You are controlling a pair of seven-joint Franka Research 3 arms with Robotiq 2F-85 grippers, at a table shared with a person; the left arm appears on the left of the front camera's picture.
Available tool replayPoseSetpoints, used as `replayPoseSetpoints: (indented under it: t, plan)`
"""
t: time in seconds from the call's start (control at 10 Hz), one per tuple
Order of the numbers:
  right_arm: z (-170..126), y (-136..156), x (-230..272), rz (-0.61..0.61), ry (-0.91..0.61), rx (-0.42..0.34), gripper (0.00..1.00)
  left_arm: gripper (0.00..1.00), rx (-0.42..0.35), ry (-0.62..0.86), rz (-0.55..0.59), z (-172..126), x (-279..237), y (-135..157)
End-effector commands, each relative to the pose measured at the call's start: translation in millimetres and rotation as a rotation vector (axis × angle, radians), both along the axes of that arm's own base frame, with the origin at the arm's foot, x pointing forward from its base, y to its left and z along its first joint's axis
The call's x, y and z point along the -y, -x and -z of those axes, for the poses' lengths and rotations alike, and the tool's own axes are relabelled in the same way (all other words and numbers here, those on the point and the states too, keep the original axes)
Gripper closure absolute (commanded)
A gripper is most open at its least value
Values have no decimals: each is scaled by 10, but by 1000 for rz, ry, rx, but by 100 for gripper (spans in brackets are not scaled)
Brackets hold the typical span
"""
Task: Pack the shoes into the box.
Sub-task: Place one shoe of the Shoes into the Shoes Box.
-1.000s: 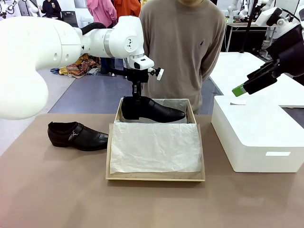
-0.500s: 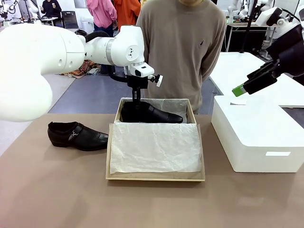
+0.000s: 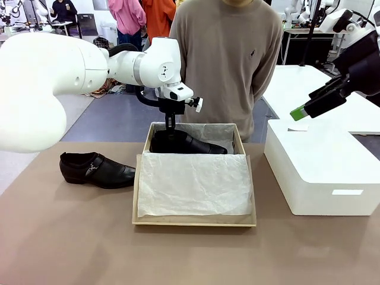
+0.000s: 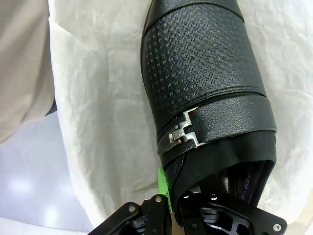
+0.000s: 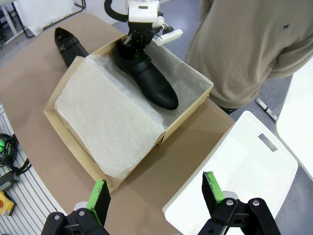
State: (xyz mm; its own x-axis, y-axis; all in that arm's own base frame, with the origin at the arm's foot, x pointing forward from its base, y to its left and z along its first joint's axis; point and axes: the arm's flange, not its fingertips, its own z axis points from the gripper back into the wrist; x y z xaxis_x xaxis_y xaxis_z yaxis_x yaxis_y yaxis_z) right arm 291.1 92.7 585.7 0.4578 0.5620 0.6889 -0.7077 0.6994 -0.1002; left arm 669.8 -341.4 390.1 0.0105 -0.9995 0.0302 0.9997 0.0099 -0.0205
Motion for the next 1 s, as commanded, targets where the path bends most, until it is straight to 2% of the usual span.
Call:
replayPoseSetpoints:
  t: [0.0, 0.2, 0.4, 0.5, 0.9]
  plan:
    - [0, -3, 1, -6, -7, -1, 0, 81, 17, -22, -21, -45, -13, 62]
    - [0, -3, 1, -6, -7, -1, 0, 43, 10, -23, -31, -67, -29, 79]
    - [0, -3, 1, -6, -7, -1, 0, 4, 19, -21, -61, -283, -62, 100]
    - [0, -3, 1, -6, -7, -1, 0, 0, 21, -23, -73, -433, -92, 115]
    - [0, -3, 1, -6, -7, -1, 0, 0, 20, -10, -93, -793, -250, 140]
